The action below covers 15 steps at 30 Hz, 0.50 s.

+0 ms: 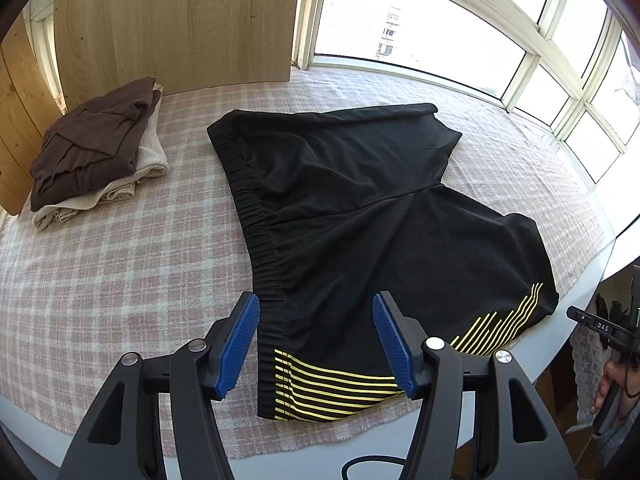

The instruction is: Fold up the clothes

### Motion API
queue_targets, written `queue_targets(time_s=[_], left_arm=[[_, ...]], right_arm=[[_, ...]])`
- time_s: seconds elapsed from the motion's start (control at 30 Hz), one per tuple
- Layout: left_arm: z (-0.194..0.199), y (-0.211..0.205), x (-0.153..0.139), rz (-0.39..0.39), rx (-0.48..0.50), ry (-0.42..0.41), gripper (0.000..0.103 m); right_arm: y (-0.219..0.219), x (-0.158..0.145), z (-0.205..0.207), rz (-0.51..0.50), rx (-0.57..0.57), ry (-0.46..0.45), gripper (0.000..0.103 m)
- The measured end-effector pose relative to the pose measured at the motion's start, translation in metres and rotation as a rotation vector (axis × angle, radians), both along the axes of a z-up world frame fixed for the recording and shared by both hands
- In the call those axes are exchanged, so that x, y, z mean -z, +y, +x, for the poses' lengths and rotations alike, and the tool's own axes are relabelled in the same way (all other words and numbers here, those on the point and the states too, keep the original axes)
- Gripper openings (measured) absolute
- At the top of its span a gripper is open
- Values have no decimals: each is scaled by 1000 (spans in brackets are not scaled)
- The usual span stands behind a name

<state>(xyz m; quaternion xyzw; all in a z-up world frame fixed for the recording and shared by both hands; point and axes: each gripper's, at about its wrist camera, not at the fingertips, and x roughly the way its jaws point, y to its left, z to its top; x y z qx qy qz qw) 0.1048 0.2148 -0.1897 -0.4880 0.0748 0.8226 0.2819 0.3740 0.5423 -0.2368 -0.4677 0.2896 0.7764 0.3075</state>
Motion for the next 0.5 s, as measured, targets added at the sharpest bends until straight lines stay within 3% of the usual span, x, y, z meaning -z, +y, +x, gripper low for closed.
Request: queue_targets(time_s=[0.07, 0.17, 0.37, 0.5], left_arm=[[-1, -2, 2, -11, -8, -3, 57], [-3, -7, 4, -18, -31, -8, 59], [-28, 8, 6, -27, -54, 25, 63], [-64, 31, 11, -37, -73, 62, 63]], right_arm=[[7, -2, 3, 22, 32, -14, 5], [12, -14, -10, 58, -7, 16, 6], [19, -17, -102, -2, -212, 129, 7], [44, 13, -146, -36, -265, 44, 7]])
